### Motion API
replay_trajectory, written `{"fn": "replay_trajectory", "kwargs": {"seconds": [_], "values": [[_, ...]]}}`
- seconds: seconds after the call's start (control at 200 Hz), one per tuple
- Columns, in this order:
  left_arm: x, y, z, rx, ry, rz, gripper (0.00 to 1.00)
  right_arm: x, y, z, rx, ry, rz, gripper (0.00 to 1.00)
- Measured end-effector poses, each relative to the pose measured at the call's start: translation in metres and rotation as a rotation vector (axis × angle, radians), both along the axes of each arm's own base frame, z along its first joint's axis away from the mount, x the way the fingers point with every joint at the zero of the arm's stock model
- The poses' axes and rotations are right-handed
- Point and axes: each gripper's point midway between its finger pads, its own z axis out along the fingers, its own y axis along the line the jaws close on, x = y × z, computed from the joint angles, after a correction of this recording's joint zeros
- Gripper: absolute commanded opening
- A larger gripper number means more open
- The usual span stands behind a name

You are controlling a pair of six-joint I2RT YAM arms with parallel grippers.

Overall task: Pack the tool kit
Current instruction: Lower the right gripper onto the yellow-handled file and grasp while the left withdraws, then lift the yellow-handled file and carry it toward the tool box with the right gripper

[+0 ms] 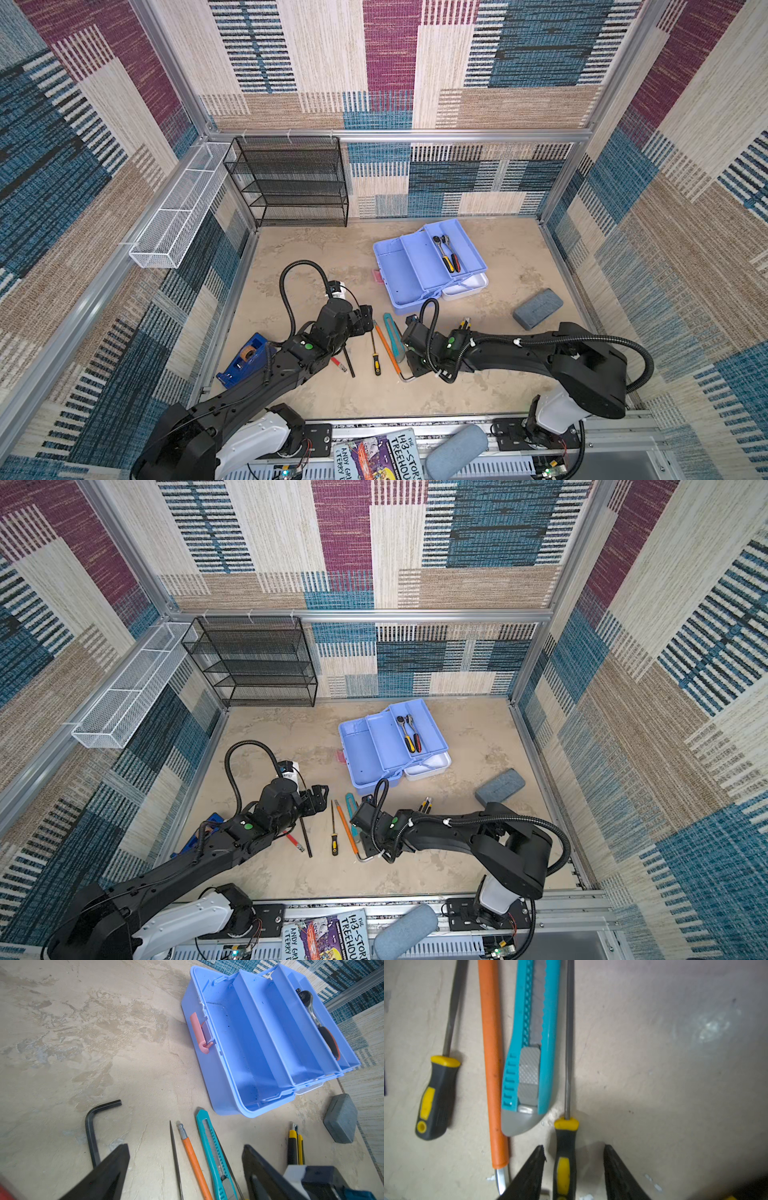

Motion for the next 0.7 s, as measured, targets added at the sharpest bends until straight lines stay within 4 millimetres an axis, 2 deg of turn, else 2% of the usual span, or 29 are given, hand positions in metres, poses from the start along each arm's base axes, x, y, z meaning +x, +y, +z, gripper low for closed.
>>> {"fn": "replay_trajectory", "kwargs": {"seconds": [0.065,0.25,0.331,0.526,0.701], "values": [[-0.001,0.002,0.0,0.005,0.002,0.008,0.88,0.005,0.004,-0.002,-0.014,-0.013,0.0,0.28],[-0.003,0.006,-0.003,0.02,0.014,0.018,0.88,0.012,0.0,-0.007,-0.05,-0.04,-0.009,0.19],[-0.003,0.006,-0.003,0.02,0.014,0.018,0.88,0.013,-0.003,-0.006,-0.036,-0.048,-0.017,0.18],[0.0,0.006,-0.004,0.028,0.022,0.023,0.88,0.023,-0.03,-0.001,-0.022,-0.046,-0.085,0.16],[0.001,0.006,-0.002,0.037,0.035,0.024,0.88,0.019,-0.044,0.007,0.012,-0.021,-0.09,0.17]]}}
